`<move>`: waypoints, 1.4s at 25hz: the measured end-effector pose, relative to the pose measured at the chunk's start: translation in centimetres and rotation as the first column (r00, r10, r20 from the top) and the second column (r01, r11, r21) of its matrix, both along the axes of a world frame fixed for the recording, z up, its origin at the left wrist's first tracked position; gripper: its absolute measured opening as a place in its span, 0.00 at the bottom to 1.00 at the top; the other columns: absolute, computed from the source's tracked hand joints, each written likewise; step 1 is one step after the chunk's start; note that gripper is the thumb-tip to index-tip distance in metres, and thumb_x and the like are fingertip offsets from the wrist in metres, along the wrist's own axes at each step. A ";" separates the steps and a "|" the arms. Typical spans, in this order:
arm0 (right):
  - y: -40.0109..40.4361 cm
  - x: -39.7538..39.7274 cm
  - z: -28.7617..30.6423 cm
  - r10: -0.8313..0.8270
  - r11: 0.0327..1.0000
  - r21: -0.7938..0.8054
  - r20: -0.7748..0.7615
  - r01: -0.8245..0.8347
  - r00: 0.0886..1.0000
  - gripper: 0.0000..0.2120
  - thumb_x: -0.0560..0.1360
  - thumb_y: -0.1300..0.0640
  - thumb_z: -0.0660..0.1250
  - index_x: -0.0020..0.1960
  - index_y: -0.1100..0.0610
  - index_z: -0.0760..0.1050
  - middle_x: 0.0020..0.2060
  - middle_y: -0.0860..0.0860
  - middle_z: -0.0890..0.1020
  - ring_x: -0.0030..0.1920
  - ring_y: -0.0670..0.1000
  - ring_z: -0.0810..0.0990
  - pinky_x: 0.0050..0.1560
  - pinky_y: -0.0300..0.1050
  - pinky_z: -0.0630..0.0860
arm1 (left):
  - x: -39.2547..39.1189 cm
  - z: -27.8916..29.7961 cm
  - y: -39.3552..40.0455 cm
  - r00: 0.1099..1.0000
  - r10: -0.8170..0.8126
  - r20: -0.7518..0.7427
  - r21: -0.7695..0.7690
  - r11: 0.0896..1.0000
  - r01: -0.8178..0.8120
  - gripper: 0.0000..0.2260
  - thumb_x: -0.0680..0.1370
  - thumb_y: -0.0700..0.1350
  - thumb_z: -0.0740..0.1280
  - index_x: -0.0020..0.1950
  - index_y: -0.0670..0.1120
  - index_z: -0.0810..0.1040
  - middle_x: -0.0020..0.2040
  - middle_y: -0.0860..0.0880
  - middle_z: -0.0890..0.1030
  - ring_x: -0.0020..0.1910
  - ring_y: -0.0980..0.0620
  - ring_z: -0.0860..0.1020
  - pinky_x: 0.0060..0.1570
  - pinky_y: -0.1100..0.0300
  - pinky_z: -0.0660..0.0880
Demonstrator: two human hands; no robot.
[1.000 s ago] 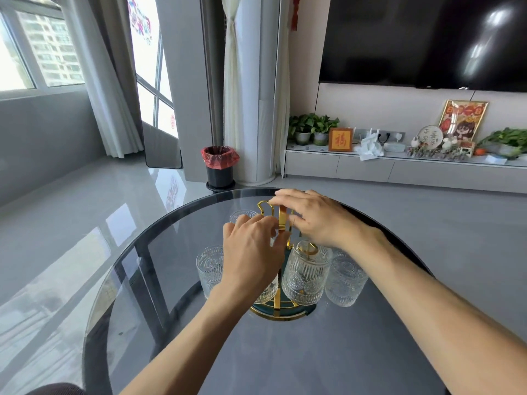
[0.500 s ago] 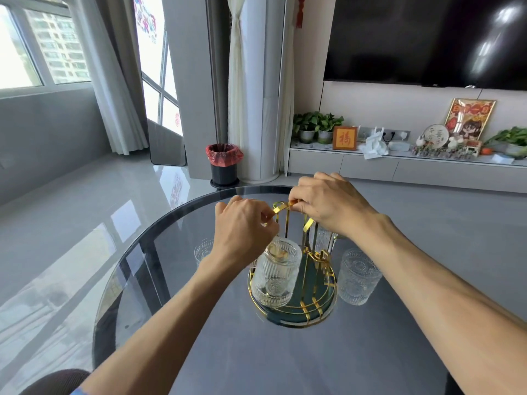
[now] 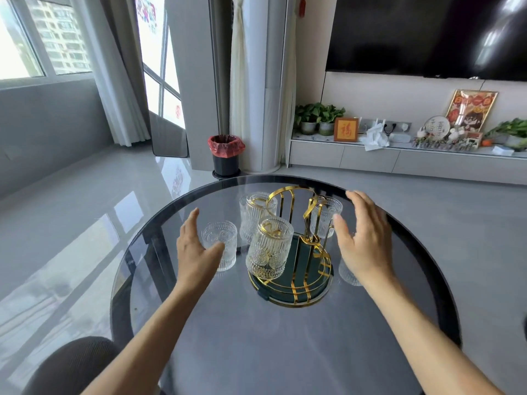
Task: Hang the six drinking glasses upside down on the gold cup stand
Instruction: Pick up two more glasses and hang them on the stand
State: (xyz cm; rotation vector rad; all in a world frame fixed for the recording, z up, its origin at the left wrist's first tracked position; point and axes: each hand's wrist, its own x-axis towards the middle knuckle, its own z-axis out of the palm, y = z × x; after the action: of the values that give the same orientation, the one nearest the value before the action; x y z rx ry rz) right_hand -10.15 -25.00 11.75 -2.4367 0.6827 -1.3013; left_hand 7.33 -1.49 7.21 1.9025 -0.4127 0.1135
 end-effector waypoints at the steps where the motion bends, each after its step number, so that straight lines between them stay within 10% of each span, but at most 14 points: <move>1: 0.1 -1.2 -1.6 -0.049 0.991 0.128 0.102 0.035 0.994 0.27 0.75 0.55 0.67 0.72 0.57 0.67 0.72 0.57 0.71 0.71 0.58 0.69 0.69 0.57 0.66 | 0.2 -1.1 0.3 0.995 -0.013 -0.099 -0.029 1.000 0.010 0.40 0.70 0.36 0.71 0.78 0.53 0.58 0.77 0.46 0.64 0.74 0.46 0.64 0.69 0.46 0.65; 4: 0.5 -3.4 -5.5 -0.160 0.900 0.434 0.266 0.031 0.951 0.37 0.71 0.57 0.66 0.77 0.53 0.57 0.77 0.55 0.62 0.76 0.56 0.62 0.73 0.59 0.61 | 0.3 -3.2 -0.4 0.958 -0.103 -0.267 -0.096 0.992 0.080 0.46 0.68 0.38 0.76 0.79 0.55 0.53 0.77 0.45 0.64 0.74 0.45 0.65 0.70 0.43 0.66; 11: -1.1 -3.3 -10.6 -0.197 0.662 0.734 -0.025 0.152 0.980 0.46 0.70 0.54 0.76 0.77 0.46 0.50 0.75 0.54 0.68 0.68 0.59 0.73 0.62 0.55 0.72 | 1.4 -5.6 -2.8 0.958 -0.010 -0.287 -0.123 0.992 -0.026 0.42 0.64 0.45 0.83 0.73 0.50 0.65 0.68 0.45 0.75 0.66 0.43 0.74 0.67 0.44 0.69; 23: -2.8 -4.2 -9.5 -0.004 0.610 0.791 0.059 -0.045 0.998 0.30 0.56 0.45 0.80 0.54 0.32 0.72 0.52 0.40 0.81 0.52 0.44 0.81 0.45 0.39 0.75 | 0.7 -4.4 0.4 0.969 -0.171 -0.178 -0.330 0.938 0.105 0.30 0.58 0.58 0.83 0.57 0.57 0.79 0.52 0.51 0.86 0.51 0.51 0.84 0.46 0.60 0.80; 26: -3.0 -5.0 -7.3 0.034 0.600 0.773 0.233 -0.207 0.972 0.25 0.60 0.50 0.81 0.53 0.37 0.77 0.49 0.42 0.85 0.47 0.40 0.84 0.45 0.39 0.76 | 0.9 -0.4 1.7 0.962 -0.243 -0.127 -0.459 0.874 0.160 0.29 0.61 0.61 0.81 0.61 0.63 0.78 0.57 0.57 0.84 0.57 0.54 0.82 0.56 0.52 0.78; 30: -3.3 -5.4 -3.3 -0.080 0.632 0.713 0.449 -0.303 0.890 0.23 0.61 0.51 0.78 0.53 0.46 0.73 0.47 0.47 0.83 0.38 0.36 0.81 0.36 0.33 0.74 | 0.0 6.3 2.5 0.915 -0.402 -0.036 -0.422 0.836 0.350 0.38 0.63 0.60 0.80 0.69 0.56 0.71 0.66 0.49 0.79 0.64 0.47 0.78 0.60 0.40 0.75; 35: -3.4 -6.4 0.8 -0.162 0.686 0.664 0.538 -0.297 0.827 0.22 0.64 0.48 0.78 0.53 0.47 0.71 0.44 0.44 0.82 0.37 0.33 0.81 0.40 0.35 0.74 | -5.7 12.4 0.4 0.903 -0.386 0.190 -0.186 0.889 0.419 0.32 0.58 0.61 0.82 0.55 0.59 0.71 0.50 0.52 0.82 0.45 0.56 0.83 0.39 0.63 0.79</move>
State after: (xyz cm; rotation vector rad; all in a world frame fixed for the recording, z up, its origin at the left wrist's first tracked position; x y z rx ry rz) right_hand -16.53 -28.45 12.50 -1.3185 0.7319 -1.2820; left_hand 1.62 -1.09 19.59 1.5560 -0.8551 0.0219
